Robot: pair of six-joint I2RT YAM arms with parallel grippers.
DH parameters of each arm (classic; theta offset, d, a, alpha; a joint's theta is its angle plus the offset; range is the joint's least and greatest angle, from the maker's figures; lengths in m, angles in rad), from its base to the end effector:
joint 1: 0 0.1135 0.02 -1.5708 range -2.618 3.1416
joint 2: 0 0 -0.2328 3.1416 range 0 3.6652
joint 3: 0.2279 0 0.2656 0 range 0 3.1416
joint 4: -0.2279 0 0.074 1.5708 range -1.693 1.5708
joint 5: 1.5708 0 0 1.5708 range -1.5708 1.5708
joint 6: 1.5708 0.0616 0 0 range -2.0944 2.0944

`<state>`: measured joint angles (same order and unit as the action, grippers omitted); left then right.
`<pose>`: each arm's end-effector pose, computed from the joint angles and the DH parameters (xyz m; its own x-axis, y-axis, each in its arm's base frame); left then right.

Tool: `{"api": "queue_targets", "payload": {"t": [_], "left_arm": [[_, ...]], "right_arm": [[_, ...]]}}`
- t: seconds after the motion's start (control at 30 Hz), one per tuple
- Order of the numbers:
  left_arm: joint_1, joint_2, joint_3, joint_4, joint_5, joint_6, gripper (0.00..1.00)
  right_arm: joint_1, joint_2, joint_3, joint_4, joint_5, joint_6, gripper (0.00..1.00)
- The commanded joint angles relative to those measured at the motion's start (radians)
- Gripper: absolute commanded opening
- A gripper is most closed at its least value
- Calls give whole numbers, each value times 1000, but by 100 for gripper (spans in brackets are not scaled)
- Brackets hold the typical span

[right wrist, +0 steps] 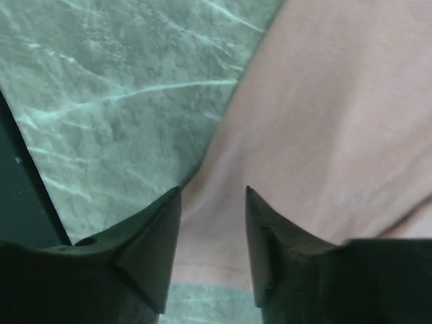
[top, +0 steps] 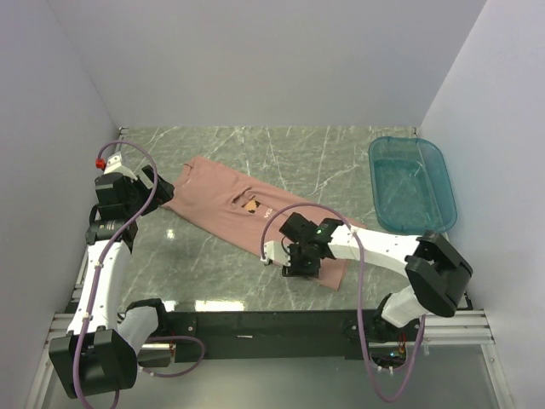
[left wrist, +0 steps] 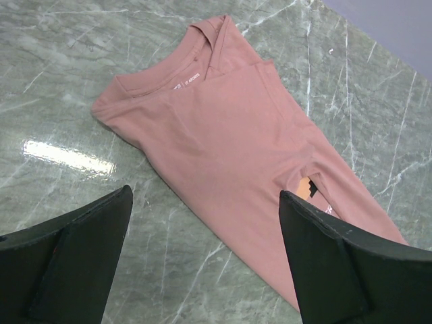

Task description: Fold and stack the t-shirts

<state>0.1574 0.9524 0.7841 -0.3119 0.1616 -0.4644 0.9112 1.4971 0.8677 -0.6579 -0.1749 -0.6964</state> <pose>0.2679 0.0325 0.2567 -0.4018 -0.5113 -0.7597 -0.2166 0.8591 -0.4637 0.1662 0.2318 0.1126 0.0669 -0.9445 -0.3217 -0.9973 -0.0532 -0.0513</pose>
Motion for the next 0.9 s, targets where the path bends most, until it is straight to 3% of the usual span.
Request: {"api": "queue_targets", "payload": {"t": [0.0,0.27,0.47,0.7,0.87], "left_arm": [[-1,-23,4,34,16,10,95],[-2,-26,1,37,21,12,95],[-2,-17,4,37,21,13,95],[-2,-15,3,39,18,15,95],[-2,-6,4,42,24,15,95]], "right_arm": [[-47,-78,94,-46,-12,-26,54],[-305,0,310,-11,-199,1,58],[-480,233,552,58,-336,256,58],[-583,558,858,12,-422,510,58],[-620,670,973,-51,-437,519,58]]}}
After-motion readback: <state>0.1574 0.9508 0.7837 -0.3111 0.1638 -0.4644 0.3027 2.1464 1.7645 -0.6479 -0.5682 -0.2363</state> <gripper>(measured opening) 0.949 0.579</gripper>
